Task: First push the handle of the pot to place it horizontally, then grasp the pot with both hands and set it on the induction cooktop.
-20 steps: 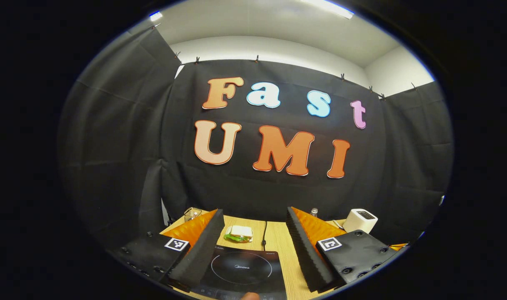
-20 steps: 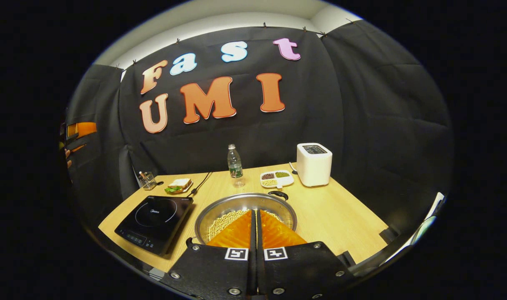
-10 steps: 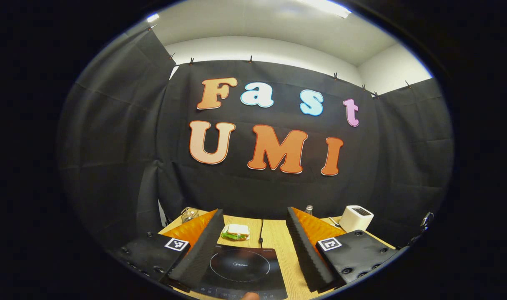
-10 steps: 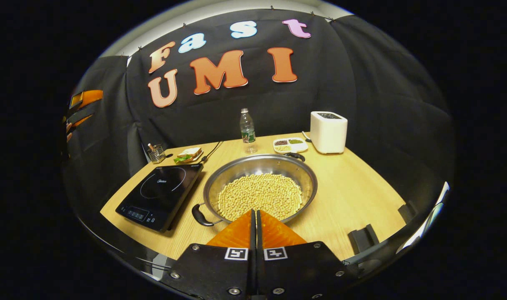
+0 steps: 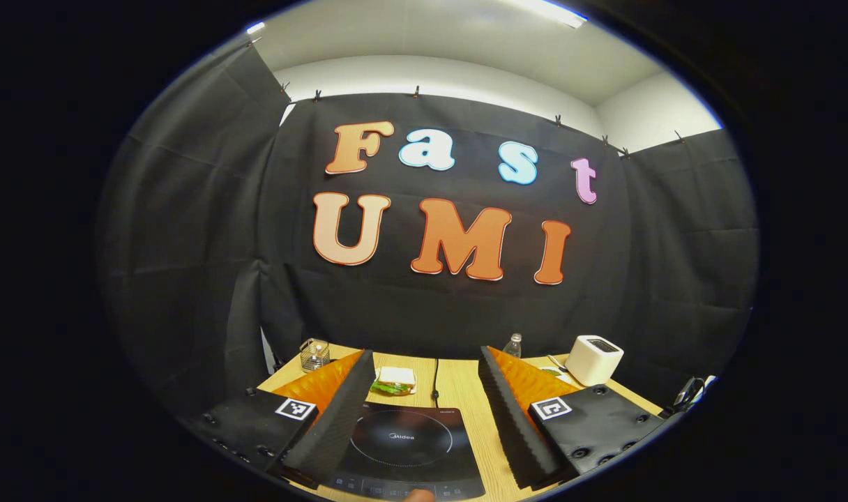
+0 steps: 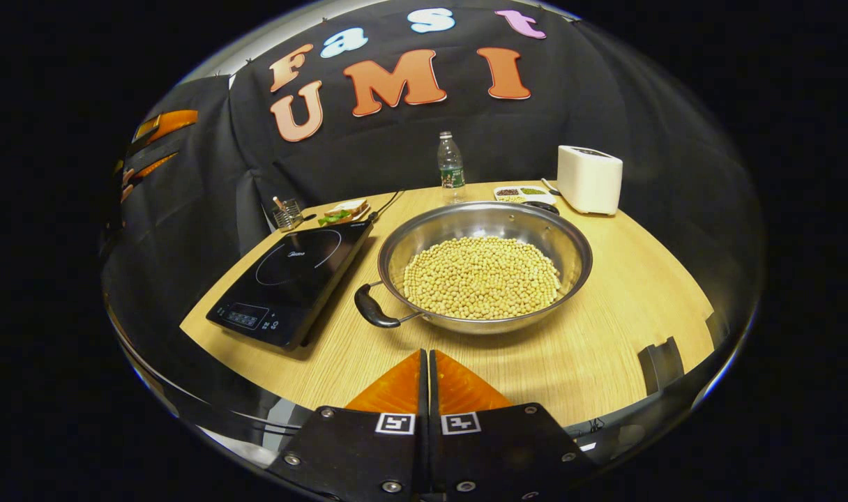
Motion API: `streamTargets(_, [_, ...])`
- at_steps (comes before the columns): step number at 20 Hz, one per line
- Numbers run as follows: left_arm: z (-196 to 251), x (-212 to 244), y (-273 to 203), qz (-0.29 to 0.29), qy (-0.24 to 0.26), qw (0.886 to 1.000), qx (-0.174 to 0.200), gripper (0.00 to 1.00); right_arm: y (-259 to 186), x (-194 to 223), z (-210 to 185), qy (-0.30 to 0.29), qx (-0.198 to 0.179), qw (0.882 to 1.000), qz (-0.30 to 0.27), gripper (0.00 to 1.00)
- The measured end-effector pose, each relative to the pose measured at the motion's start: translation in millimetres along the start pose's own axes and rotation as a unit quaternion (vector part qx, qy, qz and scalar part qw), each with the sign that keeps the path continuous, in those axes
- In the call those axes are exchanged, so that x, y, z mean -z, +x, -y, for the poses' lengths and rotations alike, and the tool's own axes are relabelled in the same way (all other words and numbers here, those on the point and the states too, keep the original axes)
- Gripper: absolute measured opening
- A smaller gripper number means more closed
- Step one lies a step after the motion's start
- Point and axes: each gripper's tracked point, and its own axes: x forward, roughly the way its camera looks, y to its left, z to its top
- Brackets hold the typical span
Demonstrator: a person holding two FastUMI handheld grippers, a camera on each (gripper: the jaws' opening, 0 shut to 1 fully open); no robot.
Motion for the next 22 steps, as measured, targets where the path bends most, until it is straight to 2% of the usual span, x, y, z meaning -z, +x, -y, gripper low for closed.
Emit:
streamTargets(10, [-30,11,14,-0.012,-0.007,1.000,-0.012,0.97,44,7,-16,-0.008,0.002,0.999,-0.039,0.00])
streamTargets(22, [-47,1,10,0.003,0.009,1.000,-0.025,0.98,69,-7,-47,-0.018,-0.020,0.999,-0.046,0.00])
